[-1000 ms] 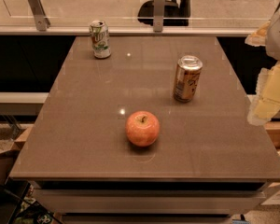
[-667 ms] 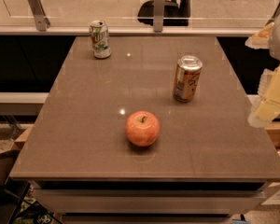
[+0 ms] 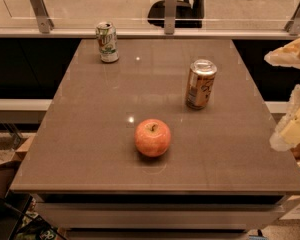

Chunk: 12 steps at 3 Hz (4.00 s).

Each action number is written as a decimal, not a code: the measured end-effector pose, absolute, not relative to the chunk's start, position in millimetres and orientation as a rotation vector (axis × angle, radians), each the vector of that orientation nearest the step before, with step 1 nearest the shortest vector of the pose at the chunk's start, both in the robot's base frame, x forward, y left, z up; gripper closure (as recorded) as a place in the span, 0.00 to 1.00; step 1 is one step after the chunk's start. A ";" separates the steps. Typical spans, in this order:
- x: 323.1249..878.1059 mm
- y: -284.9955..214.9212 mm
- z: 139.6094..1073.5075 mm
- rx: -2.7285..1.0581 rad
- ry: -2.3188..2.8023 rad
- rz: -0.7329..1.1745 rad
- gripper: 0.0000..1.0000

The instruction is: Move apple near 7up can

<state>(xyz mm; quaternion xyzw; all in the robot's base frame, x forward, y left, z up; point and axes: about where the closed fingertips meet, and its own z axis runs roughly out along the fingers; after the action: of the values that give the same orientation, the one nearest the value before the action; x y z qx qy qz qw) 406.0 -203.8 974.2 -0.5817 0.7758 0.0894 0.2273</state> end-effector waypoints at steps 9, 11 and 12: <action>379.6 -136.9 885.2 -1.200 1.712 0.683 0.00; 385.9 -107.9 860.4 -1.128 1.664 0.777 0.00; 393.0 -90.0 855.0 -1.096 1.610 0.819 0.00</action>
Offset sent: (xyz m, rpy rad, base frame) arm -0.0307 0.0059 -0.0253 0.4455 -0.1350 -0.0741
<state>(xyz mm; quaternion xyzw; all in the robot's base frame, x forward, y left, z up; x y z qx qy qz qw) 393.0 -90.0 855.0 -0.4516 0.6634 0.3374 0.4920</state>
